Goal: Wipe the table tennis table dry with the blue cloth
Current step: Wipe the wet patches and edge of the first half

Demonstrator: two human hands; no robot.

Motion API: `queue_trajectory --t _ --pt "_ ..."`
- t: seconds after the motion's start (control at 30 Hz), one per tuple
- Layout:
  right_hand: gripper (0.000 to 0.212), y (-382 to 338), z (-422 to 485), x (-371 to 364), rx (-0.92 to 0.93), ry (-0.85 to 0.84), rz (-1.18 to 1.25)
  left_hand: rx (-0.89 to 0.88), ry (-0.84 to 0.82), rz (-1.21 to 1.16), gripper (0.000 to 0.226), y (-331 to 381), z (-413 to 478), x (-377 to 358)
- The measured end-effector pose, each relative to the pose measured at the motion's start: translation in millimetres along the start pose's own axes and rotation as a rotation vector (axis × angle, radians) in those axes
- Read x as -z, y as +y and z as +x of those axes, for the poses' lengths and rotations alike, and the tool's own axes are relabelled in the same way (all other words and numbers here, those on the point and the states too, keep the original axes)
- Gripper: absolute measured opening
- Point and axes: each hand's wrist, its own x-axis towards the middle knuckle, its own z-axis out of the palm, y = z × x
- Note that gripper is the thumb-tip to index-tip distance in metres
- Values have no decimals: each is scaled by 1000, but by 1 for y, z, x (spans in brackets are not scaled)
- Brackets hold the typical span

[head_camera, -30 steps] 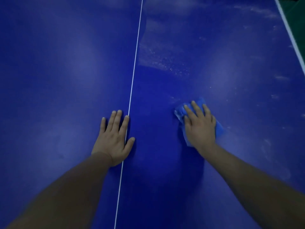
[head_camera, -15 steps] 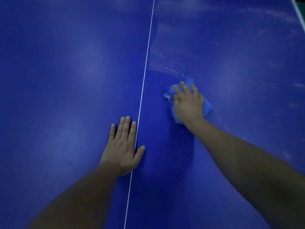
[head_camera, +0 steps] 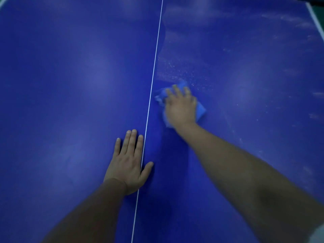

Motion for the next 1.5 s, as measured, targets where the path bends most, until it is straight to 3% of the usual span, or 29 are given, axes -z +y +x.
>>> queue_trajectory --t 0.13,0.23,0.37,0.43,0.53,0.7,0.8,0.9,1.0,1.13,1.23,1.4,1.5 --pt "45 118 -25 33 -339 73 -14 3 -13 -1 85 0 -1 1" --pt "43 126 -56 43 -489 76 53 7 -14 0 85 -1 -1 1" --pt "47 24 -85 19 -196 162 82 -3 -17 -15 86 -3 0 -2" --pt "50 -26 -100 4 -5 89 55 0 -4 -16 86 -4 1 -3" --pt "45 -20 -103 0 120 -7 59 25 27 -39 87 -3 2 -5" --pt "58 137 -104 34 -242 110 -56 41 80 31 87 4 -4 -3" --pt "49 226 -130 70 -490 162 -26 85 96 -31 85 16 -14 -1" --pt "42 231 -138 79 -631 204 64 107 83 -95 82 32 -29 -5" --pt "36 143 -136 58 -375 311 149 113 62 -109 81 49 -46 -10" --pt "45 15 -179 16 -25 64 72 122 54 -134 79 73 -66 -17" --pt "43 43 -192 16 64 83 64 103 73 -140 77 85 -74 -17" --pt "49 229 -210 45 -365 130 -120 65 77 -183 76 102 -88 -15" --pt "42 297 -241 82 -607 99 -36 39 69 -199 74 118 -99 -16"
